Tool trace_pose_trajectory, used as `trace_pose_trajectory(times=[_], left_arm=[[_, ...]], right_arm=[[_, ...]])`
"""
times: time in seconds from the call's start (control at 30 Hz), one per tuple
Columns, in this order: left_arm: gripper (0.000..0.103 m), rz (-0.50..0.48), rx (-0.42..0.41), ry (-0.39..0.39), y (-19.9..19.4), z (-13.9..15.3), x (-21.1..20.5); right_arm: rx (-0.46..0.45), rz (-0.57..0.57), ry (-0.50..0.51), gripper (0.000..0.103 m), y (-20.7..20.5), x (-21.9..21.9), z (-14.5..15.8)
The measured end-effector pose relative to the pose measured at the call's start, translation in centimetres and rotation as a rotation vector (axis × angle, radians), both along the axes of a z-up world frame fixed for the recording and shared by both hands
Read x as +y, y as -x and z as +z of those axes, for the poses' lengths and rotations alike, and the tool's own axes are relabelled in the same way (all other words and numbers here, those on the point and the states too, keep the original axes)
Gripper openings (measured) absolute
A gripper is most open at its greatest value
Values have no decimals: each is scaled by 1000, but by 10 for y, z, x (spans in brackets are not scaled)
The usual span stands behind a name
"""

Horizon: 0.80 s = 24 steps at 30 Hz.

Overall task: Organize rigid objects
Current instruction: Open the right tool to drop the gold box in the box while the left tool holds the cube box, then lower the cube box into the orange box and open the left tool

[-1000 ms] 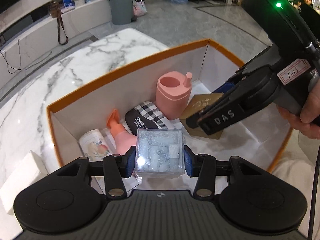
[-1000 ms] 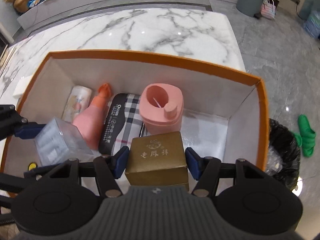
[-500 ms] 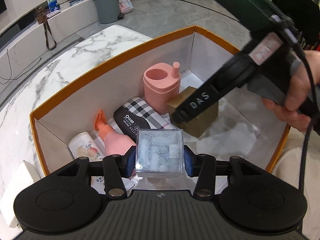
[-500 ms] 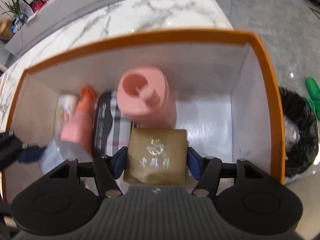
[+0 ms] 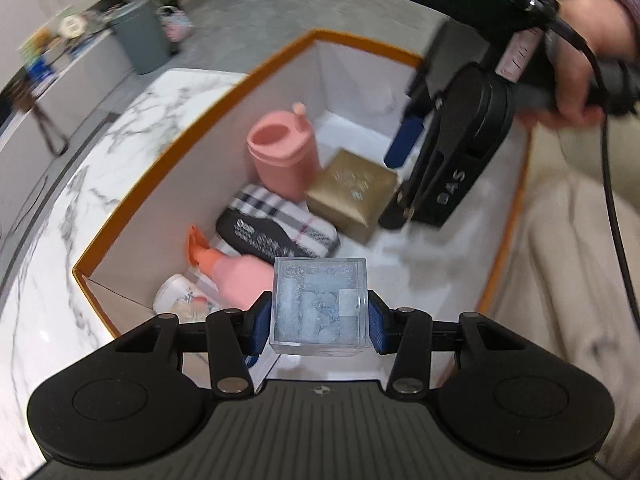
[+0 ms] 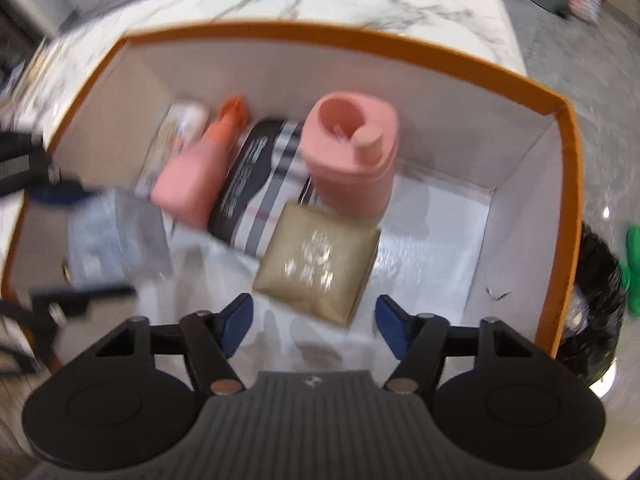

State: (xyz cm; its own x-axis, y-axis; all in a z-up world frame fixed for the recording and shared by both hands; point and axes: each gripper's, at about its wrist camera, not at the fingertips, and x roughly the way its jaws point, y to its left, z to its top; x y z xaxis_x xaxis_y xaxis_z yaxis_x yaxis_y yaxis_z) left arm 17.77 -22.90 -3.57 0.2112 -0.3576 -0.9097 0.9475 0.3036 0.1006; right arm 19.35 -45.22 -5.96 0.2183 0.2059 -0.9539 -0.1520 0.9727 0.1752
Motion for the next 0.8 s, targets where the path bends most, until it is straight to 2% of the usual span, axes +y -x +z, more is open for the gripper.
trace_pose_trajectory(times=[0.07, 0.13, 0.2, 0.33, 0.43, 0.53, 0.7, 0.77, 0.8], left_arm=[[54, -38, 7, -30, -1, -2, 3], [54, -58, 25, -42, -4, -4, 7], [54, -58, 54, -52, -8, -5, 10], [54, -50, 160, -74, -22, -11, 9], [54, -35, 214, -86, -33, -16, 5], [54, -42, 213, -129, -38, -22, 0], [54, -92, 214, -198, -37, -28, -9], [54, -114, 183, -228, -34, -32, -9], [54, -134, 166, -242, -32, -33, -9]], right_arm=[[2, 35, 26, 46, 0, 5, -5], [-14, 33, 42, 43, -3, 6, -8], [-27, 13, 42, 43, -5, 5, -10], [10, -6, 40, 43, 0, 7, -10], [-36, 11, 80, 45, 10, 16, -1], [-83, 28, 100, 46, 20, 25, 7], [-98, 16, 124, 45, 23, 28, 16], [-97, 2, 168, 56, 23, 28, 19], [-99, -9, 163, 56, 24, 25, 21]])
